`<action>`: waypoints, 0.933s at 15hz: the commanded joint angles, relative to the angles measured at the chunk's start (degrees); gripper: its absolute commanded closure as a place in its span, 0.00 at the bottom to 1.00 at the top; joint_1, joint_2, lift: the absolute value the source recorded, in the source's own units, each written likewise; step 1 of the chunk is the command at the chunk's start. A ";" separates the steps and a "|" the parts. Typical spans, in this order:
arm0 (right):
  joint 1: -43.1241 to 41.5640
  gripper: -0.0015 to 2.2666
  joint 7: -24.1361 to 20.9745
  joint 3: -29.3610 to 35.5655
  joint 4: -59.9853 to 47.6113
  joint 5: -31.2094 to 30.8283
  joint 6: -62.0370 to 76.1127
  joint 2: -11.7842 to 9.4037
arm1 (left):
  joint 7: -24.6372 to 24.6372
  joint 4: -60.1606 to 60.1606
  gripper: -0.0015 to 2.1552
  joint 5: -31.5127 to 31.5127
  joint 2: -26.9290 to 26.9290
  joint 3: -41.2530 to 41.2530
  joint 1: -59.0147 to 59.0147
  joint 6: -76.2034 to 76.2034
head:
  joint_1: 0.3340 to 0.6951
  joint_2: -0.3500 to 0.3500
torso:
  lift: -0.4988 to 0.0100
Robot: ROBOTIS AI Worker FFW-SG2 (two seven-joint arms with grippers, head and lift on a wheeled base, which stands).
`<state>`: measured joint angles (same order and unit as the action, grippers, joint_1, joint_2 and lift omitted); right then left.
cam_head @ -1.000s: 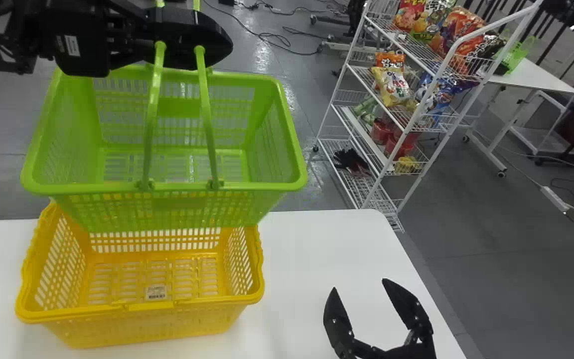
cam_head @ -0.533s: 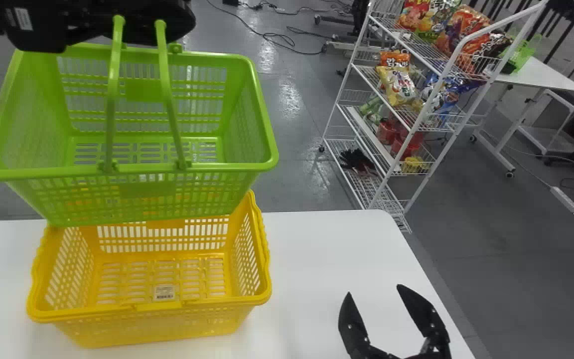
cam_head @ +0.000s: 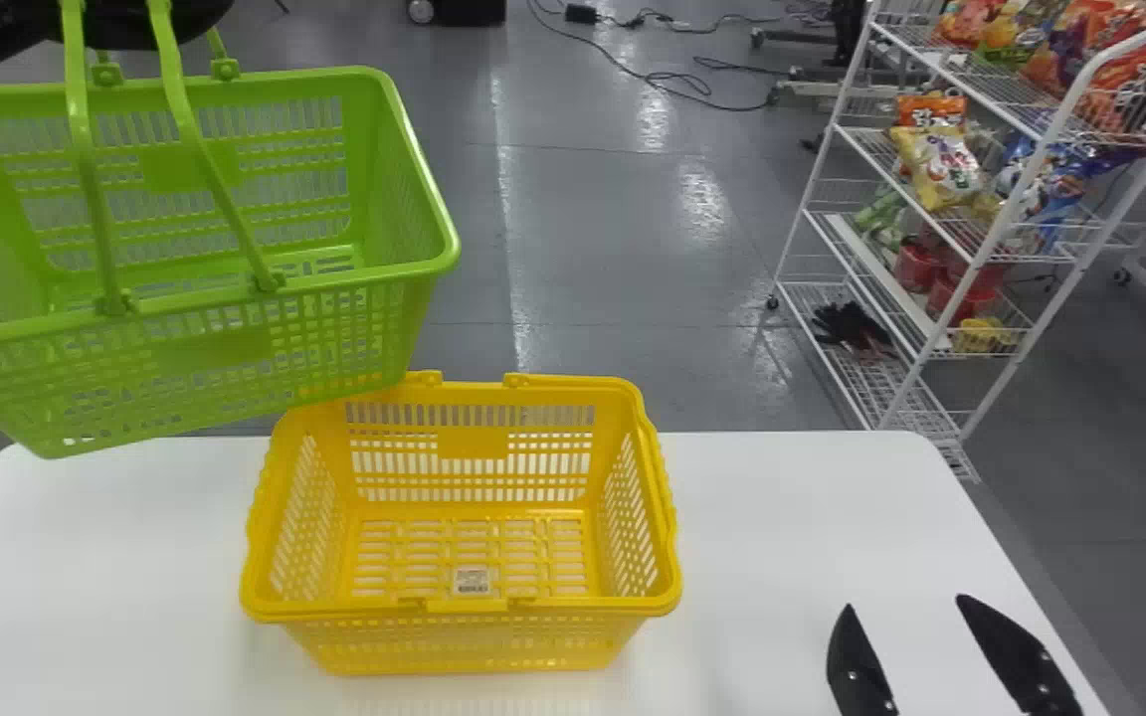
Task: Grasp handle with right gripper to insert into left gripper then lift and swing left to center
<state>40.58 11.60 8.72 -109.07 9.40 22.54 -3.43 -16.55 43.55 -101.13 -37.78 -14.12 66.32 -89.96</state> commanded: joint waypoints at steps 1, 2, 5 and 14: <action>0.03 0.05 0.00 0.15 0.00 0.00 0.00 0.00 | -0.85 0.22 0.90 -1.97 -4.94 -0.90 -0.66 -0.07 | 0.83 0.38 | 0.80; 0.03 0.05 0.00 0.24 0.00 0.00 -0.18 0.00 | -0.94 0.40 0.90 -3.11 -6.87 -1.87 -0.57 -0.07 | 0.83 0.43 | 0.80; -0.06 0.05 0.62 0.68 0.09 0.70 0.00 -0.09 | -1.73 2.59 0.90 -5.40 -13.02 -1.78 -3.74 -0.07 | 0.84 0.49 | 0.80; -0.85 0.05 2.20 2.70 1.40 2.90 0.00 -0.18 | -2.44 12.79 0.90 -9.26 -22.52 15.71 -28.96 -0.07 | 1.00 0.65 | 0.80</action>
<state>39.93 13.66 11.09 -107.99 11.80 22.54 -3.60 -18.99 54.43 -110.27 -59.60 -2.13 42.06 -89.96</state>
